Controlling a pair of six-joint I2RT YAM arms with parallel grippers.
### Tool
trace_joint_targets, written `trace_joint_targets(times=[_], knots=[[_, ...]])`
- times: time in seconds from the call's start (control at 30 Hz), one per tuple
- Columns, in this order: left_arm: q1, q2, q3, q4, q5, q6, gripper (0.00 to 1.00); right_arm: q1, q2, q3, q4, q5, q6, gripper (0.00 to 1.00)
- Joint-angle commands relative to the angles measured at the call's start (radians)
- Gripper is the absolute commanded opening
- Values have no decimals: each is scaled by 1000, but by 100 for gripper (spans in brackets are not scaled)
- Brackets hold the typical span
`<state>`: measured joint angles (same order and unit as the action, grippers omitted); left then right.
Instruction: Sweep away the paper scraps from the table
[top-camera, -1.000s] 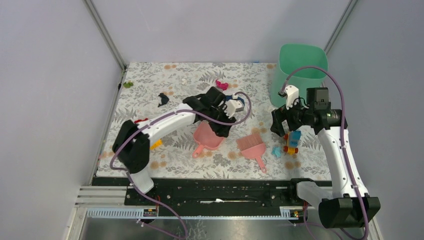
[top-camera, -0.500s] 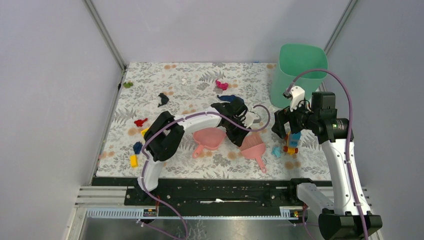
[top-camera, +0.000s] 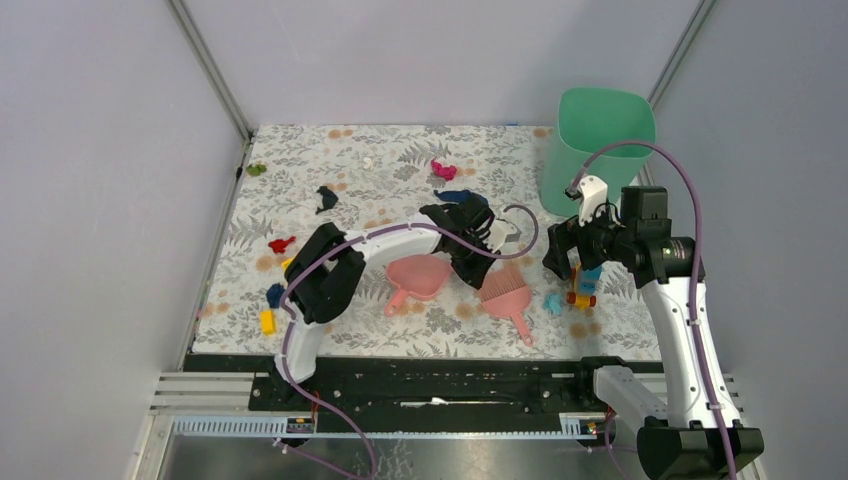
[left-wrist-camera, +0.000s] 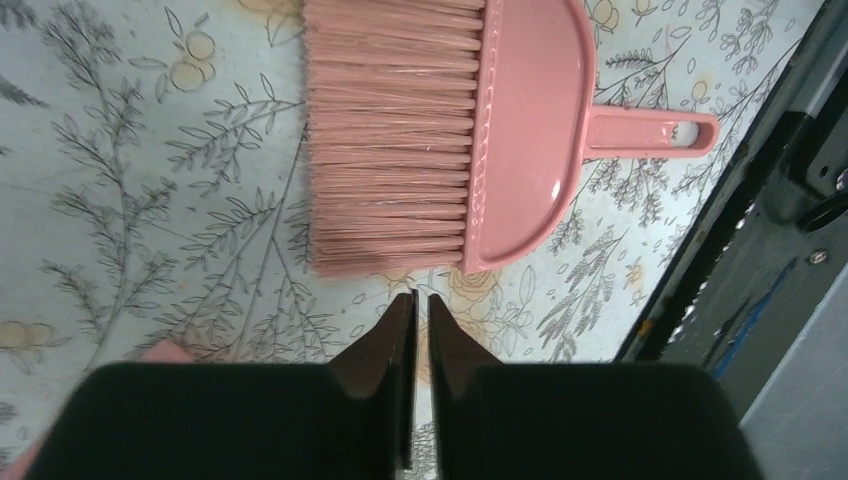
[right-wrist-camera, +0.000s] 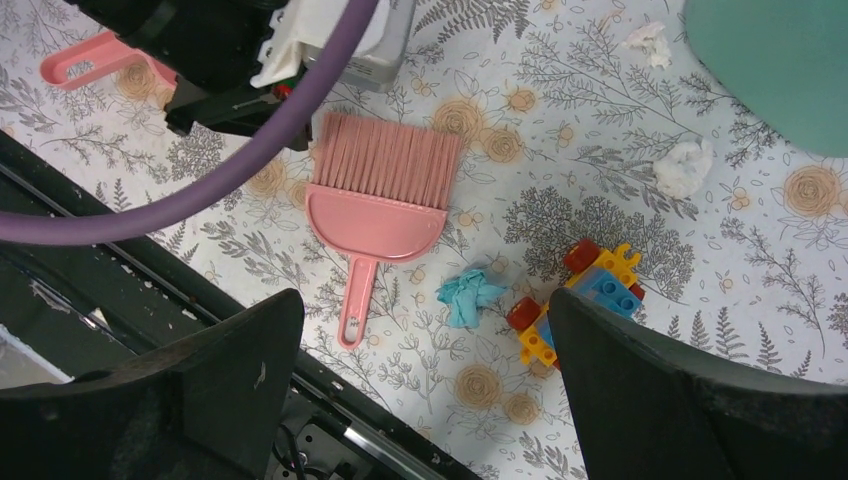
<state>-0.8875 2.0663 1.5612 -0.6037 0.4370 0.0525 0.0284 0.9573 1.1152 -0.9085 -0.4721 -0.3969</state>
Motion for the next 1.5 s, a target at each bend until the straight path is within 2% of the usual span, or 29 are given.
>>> trace_joint_targets(times=[0.0, 0.03, 0.07, 0.27, 0.53, 0.57, 0.67, 0.87, 1.1, 1.27, 1.33, 1.47], knots=[[5, -73, -3, 38, -30, -6, 40, 4, 4, -10, -9, -5, -17, 100], [4, -61, 0, 46, -44, -24, 52, 4, 7, -10, -7, -7, -17, 100], [3, -40, 16, 49, -66, -44, 57, 4, 8, -8, -8, -11, -17, 100], [-8, 70, 118, 40, -101, -126, 55, 4, 17, 11, -22, -23, 0, 100], [-36, 143, 114, 70, -141, -151, 43, 4, 15, 34, -52, -10, -2, 100], [-43, 150, 110, 74, -158, -152, 36, 4, 15, 33, -51, -11, 1, 100], [-58, 158, 114, 73, -174, -147, 0, 4, 19, 25, -40, -15, 12, 100], [-19, 110, 130, 57, -229, -112, 0, 4, 33, 32, -26, -13, 6, 100], [131, 65, 174, 40, -221, -61, 0, 5, 59, 20, -21, -17, -56, 99], [228, 74, 279, 4, -194, -61, 0, 91, 150, -3, -64, 103, -116, 89], [244, 48, 290, 10, -192, -63, 12, 165, 161, -47, -63, 183, -157, 85], [253, -14, 307, 8, -157, -41, 51, 299, 154, -145, -12, 284, -259, 80]])
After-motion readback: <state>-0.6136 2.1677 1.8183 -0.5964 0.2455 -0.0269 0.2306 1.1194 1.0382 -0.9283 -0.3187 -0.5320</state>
